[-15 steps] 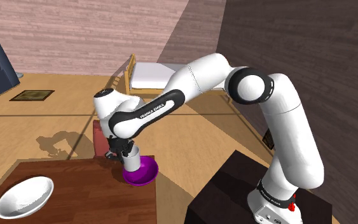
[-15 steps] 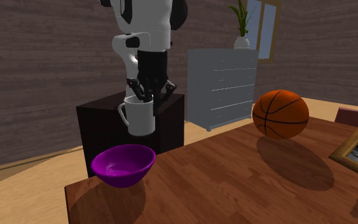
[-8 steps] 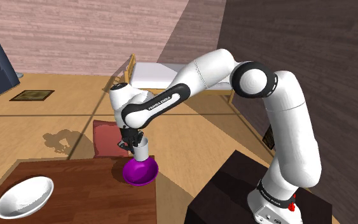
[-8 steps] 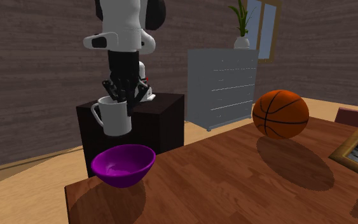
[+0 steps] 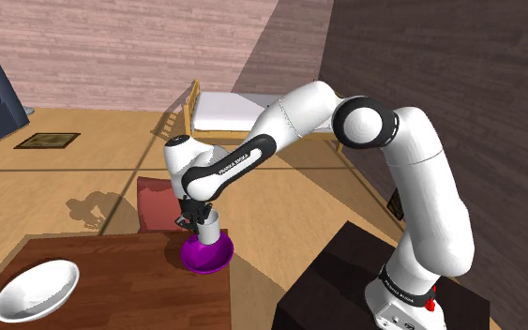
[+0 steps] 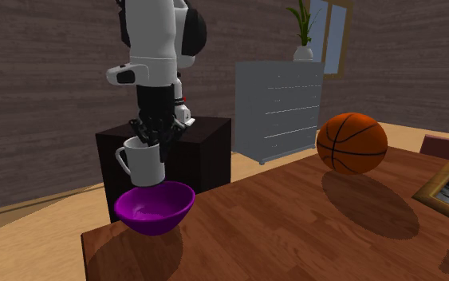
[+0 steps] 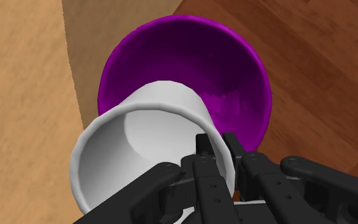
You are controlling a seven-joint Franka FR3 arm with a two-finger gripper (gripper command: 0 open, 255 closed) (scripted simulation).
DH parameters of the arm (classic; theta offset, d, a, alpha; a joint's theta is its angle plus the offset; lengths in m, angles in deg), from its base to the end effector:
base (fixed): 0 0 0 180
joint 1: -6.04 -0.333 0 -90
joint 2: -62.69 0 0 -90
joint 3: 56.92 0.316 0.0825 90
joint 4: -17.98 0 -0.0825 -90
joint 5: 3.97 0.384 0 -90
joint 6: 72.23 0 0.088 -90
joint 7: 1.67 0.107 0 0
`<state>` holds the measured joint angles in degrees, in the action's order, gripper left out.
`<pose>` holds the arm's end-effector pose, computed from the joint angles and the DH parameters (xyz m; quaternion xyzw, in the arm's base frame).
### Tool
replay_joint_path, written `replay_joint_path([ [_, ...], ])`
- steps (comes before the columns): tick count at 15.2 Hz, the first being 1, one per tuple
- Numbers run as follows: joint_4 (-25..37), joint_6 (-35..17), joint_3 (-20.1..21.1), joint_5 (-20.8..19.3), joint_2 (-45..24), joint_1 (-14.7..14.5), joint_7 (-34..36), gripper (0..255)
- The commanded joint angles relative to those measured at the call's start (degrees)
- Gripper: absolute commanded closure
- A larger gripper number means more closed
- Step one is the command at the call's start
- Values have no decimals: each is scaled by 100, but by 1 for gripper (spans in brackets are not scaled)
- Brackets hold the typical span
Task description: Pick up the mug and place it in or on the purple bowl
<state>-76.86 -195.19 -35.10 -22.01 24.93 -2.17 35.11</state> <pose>0.6006 0.2999 0.2378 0.9984 0.0050 -0.0402 0.0383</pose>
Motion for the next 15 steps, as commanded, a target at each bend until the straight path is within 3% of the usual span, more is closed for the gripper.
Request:
replay_joint_path([
  [1,-13,-115,-30,-44,-102,-26,35,255],
  [8,10,-438,-139,-178,-459,-100,114,255],
  [15,10,-438,-139,-177,-459,-100,114,255],
])
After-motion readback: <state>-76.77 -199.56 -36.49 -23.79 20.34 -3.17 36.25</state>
